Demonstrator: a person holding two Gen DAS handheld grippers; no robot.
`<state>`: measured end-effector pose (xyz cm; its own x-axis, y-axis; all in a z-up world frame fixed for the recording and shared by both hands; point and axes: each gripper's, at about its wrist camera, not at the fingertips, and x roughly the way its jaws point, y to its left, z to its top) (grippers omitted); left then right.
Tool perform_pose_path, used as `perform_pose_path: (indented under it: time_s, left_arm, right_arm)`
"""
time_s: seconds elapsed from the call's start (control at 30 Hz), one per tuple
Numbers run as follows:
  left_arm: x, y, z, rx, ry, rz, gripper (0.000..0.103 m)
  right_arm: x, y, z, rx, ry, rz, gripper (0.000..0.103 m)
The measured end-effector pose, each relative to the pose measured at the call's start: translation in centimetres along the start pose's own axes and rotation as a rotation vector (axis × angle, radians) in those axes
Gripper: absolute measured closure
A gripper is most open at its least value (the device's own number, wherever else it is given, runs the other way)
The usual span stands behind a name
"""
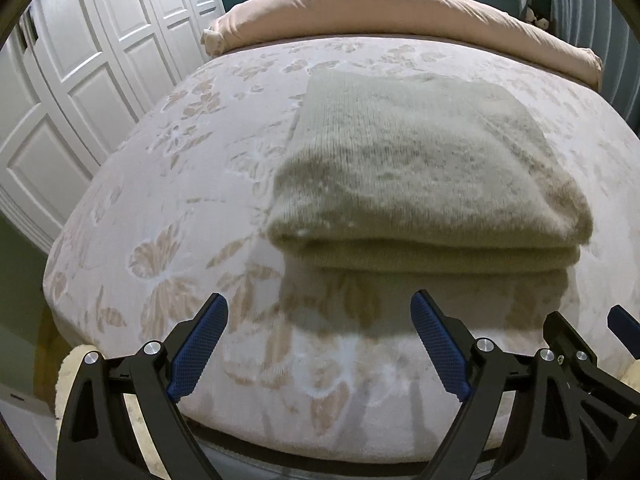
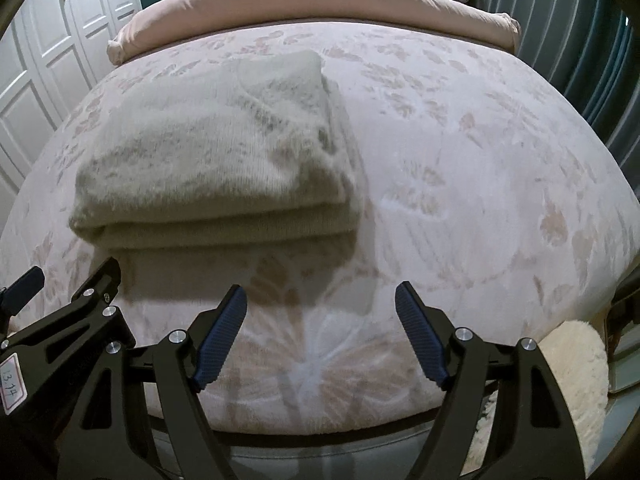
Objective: Fold small clothes
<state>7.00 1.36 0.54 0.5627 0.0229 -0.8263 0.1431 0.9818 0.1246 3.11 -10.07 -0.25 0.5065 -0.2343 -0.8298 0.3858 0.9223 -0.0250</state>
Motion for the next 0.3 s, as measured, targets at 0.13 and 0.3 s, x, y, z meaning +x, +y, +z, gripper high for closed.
perform_pose_path:
  time_s: [0.13, 0.3]
  left_arm:
    - [0.08, 0.27, 0.21, -0.013, 0.031, -0.012, 0.014]
    - [-0.32, -0.12, 0.07, -0.004, 0.020, 0.002, 0.015]
  right_arm:
    - [-0.15, 0.05, 0.16, 0.004, 0.002, 0.007, 0.029]
    - [-0.21, 0.29, 0.00, 0.001, 0.003, 0.006, 0.029]
